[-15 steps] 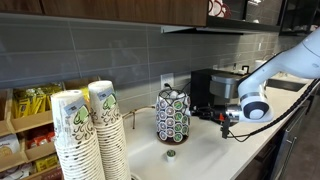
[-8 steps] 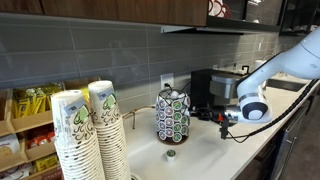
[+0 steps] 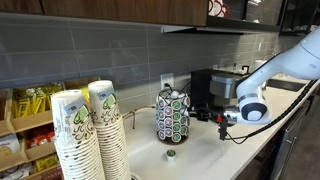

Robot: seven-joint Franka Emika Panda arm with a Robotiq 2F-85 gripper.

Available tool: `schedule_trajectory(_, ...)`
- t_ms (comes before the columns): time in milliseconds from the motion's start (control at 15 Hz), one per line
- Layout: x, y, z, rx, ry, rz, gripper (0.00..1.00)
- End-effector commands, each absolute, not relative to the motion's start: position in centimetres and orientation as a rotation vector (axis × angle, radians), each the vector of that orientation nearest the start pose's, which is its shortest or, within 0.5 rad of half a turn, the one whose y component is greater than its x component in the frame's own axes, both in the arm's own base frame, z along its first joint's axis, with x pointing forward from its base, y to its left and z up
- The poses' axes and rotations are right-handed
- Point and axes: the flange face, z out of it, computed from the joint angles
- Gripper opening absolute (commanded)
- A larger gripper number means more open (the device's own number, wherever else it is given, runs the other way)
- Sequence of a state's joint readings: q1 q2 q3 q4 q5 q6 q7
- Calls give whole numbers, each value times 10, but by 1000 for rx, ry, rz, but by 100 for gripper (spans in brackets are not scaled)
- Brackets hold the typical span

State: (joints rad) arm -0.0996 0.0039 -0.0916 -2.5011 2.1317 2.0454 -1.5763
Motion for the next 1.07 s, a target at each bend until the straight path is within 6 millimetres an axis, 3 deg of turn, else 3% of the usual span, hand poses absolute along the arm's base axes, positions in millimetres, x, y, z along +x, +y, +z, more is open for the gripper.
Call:
schedule_trajectory(0,475,-39,301,-1733,355,-1067,29)
schedule_trajectory(200,474,-37,301,-1730,363,-1061,32)
schedule_trajectory(267,474,-37,301,-1728,363,-1058,79)
schedule_trajectory(333,473,-37,301,-1726,366,-1056,81)
schedule_trajectory(467,472,-37,304,-1717,369,-1053,95)
schedule_trajectory(533,472,-37,305,-1715,371,-1052,100)
schedule_trajectory(1000,470,-37,306,-1725,372,-1031,100)
